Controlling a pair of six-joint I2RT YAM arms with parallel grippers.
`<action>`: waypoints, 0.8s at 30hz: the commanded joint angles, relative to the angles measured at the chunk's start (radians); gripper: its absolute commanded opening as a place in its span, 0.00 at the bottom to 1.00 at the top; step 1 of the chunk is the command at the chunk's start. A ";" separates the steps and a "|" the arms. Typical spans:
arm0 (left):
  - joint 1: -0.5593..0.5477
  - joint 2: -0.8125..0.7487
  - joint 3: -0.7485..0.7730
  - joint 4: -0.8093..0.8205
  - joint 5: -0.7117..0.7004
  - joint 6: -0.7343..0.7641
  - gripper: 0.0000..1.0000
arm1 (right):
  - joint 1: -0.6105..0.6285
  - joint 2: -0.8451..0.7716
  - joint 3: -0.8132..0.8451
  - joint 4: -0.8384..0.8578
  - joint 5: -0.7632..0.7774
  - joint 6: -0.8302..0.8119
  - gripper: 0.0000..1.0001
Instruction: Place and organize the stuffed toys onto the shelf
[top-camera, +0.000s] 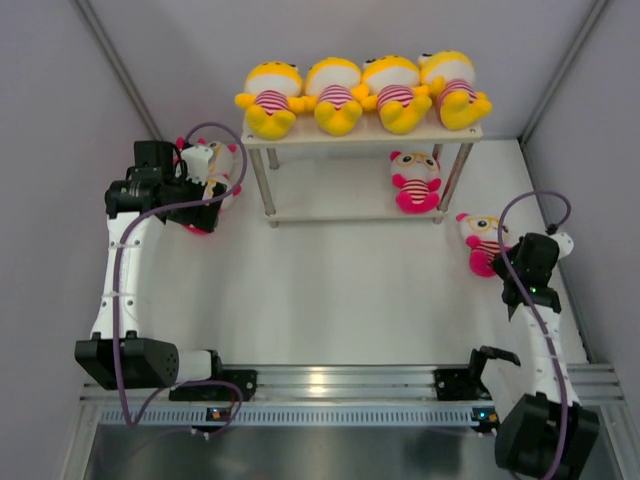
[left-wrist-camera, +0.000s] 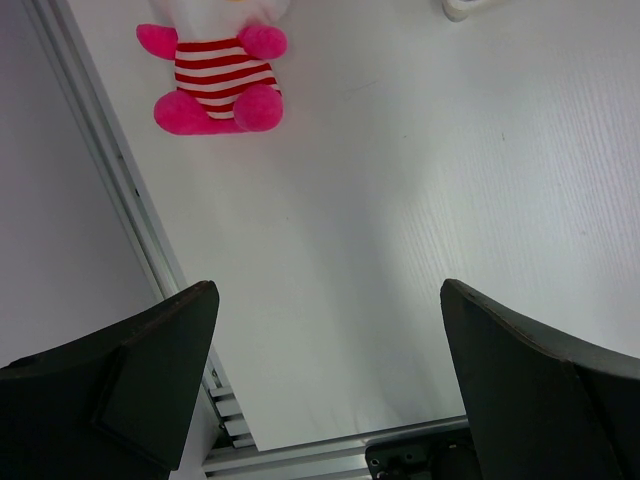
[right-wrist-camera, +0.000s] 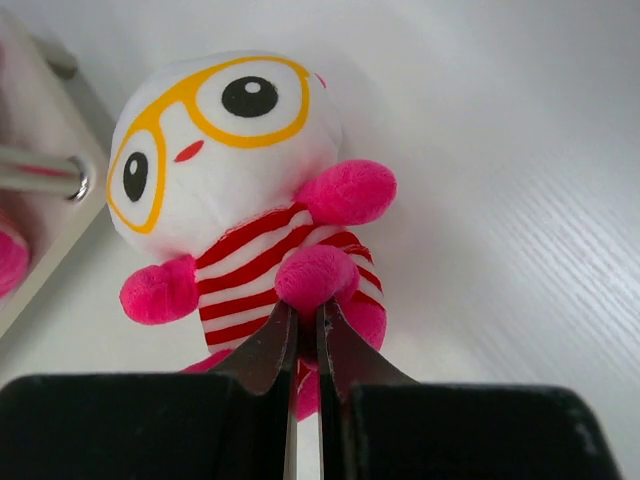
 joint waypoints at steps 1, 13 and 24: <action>-0.002 -0.014 0.009 0.001 -0.009 -0.011 0.99 | 0.076 -0.172 0.052 -0.187 -0.018 -0.020 0.00; -0.002 -0.012 0.012 0.002 0.020 -0.017 0.99 | 0.293 -0.415 0.090 -0.294 -0.383 -0.086 0.00; -0.002 -0.032 -0.005 0.001 -0.004 -0.015 0.99 | 0.579 -0.232 0.190 -0.015 -0.205 0.025 0.00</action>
